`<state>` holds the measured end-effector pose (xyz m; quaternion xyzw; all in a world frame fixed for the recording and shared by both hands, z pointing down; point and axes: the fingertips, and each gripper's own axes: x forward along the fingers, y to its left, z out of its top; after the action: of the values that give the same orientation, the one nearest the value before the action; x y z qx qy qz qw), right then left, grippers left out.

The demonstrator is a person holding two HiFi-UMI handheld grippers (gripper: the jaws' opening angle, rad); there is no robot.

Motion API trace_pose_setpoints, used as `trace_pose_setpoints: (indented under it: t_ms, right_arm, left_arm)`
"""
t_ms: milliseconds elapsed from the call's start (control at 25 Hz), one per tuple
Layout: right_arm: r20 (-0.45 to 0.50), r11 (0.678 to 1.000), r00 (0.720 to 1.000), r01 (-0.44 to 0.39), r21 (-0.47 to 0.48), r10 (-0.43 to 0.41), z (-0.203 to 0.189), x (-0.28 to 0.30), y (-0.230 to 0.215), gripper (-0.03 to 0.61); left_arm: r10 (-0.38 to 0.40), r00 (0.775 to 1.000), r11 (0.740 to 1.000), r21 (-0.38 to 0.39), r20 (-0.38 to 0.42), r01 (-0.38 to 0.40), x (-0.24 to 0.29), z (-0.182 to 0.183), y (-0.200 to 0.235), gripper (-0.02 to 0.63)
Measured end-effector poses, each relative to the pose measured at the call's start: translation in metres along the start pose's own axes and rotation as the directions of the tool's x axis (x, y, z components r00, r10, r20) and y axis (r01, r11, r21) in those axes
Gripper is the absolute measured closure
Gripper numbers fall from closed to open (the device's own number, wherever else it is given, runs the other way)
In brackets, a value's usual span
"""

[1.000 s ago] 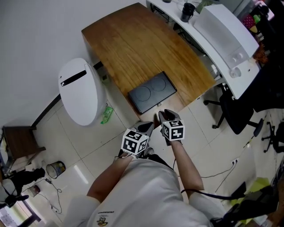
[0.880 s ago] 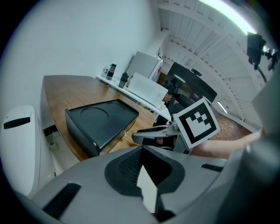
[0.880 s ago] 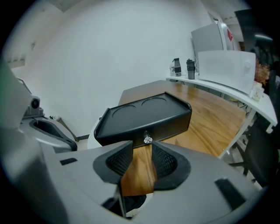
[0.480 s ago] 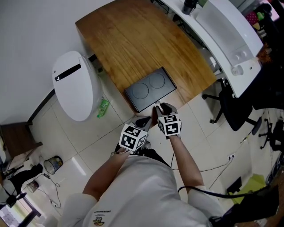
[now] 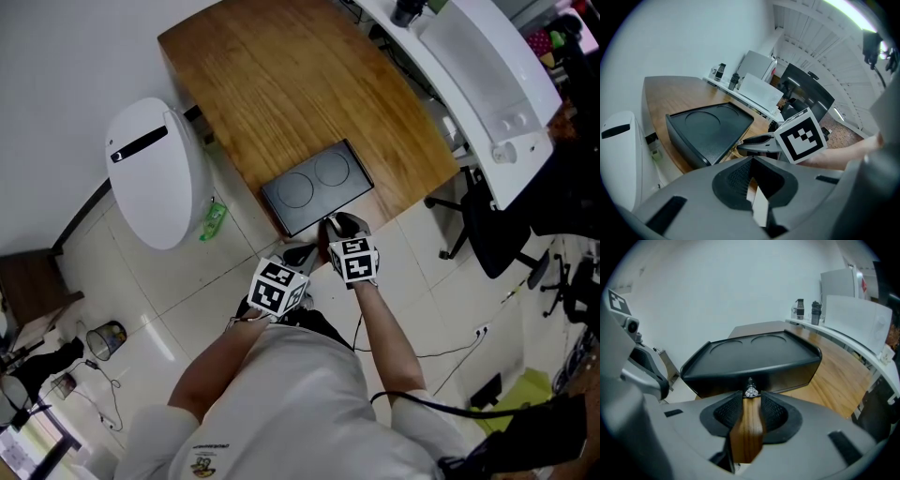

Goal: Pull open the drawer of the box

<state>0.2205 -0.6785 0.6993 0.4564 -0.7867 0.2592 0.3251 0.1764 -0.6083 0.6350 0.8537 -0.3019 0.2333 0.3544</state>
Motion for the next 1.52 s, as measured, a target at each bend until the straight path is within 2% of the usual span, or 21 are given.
trace_pose_setpoints:
  t_ms: [320, 680, 1520]
  right_arm:
    - [-0.008, 1.0, 1.0, -0.003, -0.023, 0.003, 0.0, 0.002, -0.004, 0.474]
    - [-0.002, 0.999, 1.0, -0.003, -0.04, 0.003, -0.001, 0.006, -0.002, 0.518]
    - [-0.009, 1.0, 1.0, 0.0, -0.023, 0.0, -0.01, -0.003, -0.001, 0.52]
  left_arm:
    - [0.003, 1.0, 1.0, -0.01, -0.009, -0.003, -0.001, -0.001, 0.003, 0.612]
    - [0.005, 1.0, 1.0, -0.025, -0.008, -0.005, -0.003, -0.004, 0.002, 0.612]
    - [0.021, 1.0, 0.999, -0.048, -0.007, -0.022, -0.012, -0.016, 0.0, 0.612]
